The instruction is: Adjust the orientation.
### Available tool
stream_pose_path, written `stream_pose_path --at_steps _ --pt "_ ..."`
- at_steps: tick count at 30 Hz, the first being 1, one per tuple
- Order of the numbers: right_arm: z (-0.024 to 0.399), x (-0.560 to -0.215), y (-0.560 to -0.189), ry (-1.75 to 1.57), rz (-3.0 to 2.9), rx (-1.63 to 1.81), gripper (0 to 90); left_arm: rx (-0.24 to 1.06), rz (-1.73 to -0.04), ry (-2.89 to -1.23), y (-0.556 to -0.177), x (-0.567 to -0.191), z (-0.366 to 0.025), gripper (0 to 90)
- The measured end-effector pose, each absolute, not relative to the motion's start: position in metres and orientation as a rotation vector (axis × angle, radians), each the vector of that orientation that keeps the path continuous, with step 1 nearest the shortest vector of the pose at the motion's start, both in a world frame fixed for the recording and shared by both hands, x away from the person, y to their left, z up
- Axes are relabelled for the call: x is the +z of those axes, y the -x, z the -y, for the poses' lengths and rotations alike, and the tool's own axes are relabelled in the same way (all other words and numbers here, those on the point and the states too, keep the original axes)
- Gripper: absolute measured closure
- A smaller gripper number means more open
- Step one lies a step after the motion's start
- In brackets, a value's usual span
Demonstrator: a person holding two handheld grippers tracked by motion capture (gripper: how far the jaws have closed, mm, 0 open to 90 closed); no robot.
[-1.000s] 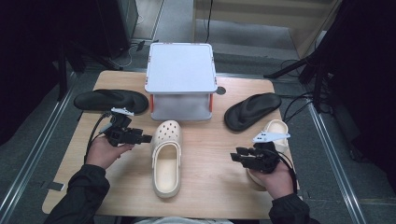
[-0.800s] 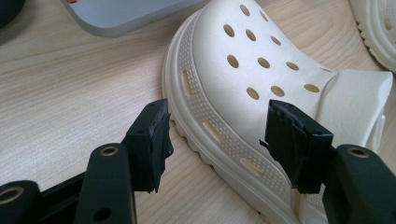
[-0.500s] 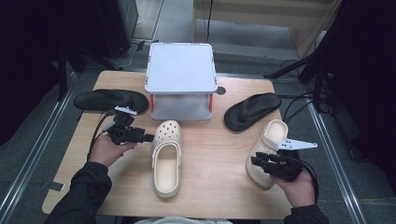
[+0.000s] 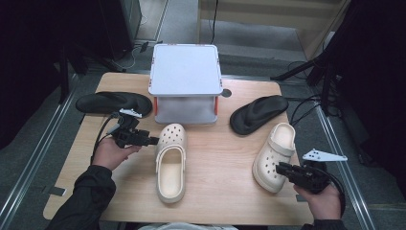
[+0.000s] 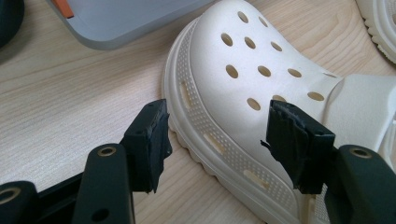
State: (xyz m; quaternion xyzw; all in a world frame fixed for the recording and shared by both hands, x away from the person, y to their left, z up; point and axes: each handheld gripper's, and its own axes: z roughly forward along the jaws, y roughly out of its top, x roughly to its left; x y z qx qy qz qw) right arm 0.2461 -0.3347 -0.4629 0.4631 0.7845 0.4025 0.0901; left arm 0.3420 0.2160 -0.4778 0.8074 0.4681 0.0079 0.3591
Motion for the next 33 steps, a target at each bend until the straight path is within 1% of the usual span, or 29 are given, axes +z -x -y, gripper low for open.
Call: stream_pose_path --at_steps 3,10,15,20,28,33 --pt "0.340 -0.465 -0.244 -1.384 -2.345 1.168 86.1 0.028 -1.208 -2.081 -0.341 -0.478 -0.216 39.4" --pt "0.347 -0.473 -0.246 -1.394 -2.394 1.091 85.9 0.036 -1.207 -2.079 -0.341 -0.477 -0.216 39.3" --pt "0.347 -0.475 -0.246 -1.409 -2.390 1.121 84.7 0.033 -1.204 -2.088 -0.340 -0.477 -0.216 39.3" --pt "0.344 -0.476 -0.249 -1.416 -2.397 1.131 90.0 0.040 -1.210 -2.079 -0.339 -0.477 -0.216 39.3" --pt "0.335 -0.476 -0.255 -1.401 -2.429 1.143 90.0 0.050 -1.210 -2.084 -0.336 -0.477 -0.218 39.3" --pt "0.347 -0.473 -0.252 -1.419 -2.409 1.101 90.0 0.052 -1.212 -2.074 -0.336 -0.476 -0.220 39.4"
